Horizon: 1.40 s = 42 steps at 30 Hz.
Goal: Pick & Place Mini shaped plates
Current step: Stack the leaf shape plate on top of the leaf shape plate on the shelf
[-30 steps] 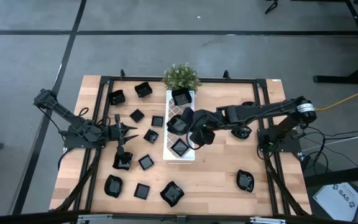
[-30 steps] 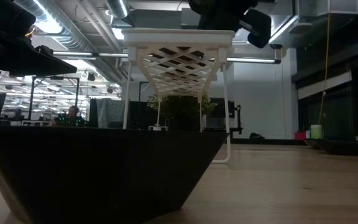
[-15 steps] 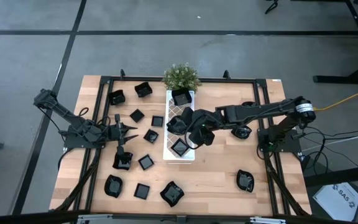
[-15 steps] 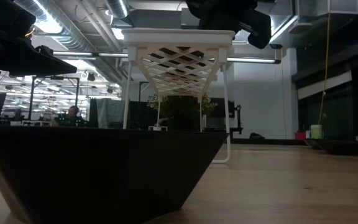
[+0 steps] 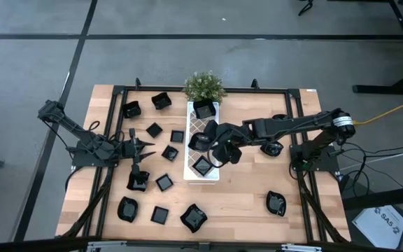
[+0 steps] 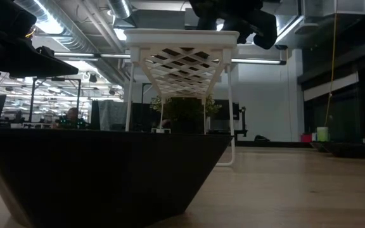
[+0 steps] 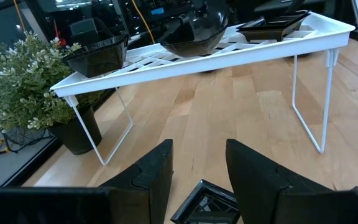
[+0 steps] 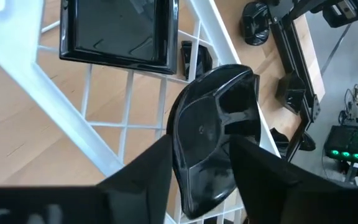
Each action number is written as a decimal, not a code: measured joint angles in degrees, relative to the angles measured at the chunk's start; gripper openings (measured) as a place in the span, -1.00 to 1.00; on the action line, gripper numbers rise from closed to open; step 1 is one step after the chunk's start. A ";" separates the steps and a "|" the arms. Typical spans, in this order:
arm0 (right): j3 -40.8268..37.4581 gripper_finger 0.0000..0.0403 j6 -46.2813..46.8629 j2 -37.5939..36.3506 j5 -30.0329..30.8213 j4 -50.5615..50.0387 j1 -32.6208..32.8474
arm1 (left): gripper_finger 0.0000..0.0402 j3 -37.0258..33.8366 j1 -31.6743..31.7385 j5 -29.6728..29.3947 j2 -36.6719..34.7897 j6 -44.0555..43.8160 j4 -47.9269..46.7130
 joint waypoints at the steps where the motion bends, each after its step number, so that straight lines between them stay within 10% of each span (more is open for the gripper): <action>1: 0.00 -0.16 0.26 0.00 0.01 0.01 0.10 | -0.29 0.02 -0.01 0.00 -0.02 0.01 0.00; 21: 0.02 -0.04 23.32 -0.09 -0.06 -1.42 9.66 | -0.29 0.00 0.00 0.00 -0.02 0.00 0.02; 42: 0.02 -0.04 22.80 -0.09 -0.52 -3.22 25.55 | -0.29 0.02 0.00 0.00 0.00 0.00 0.02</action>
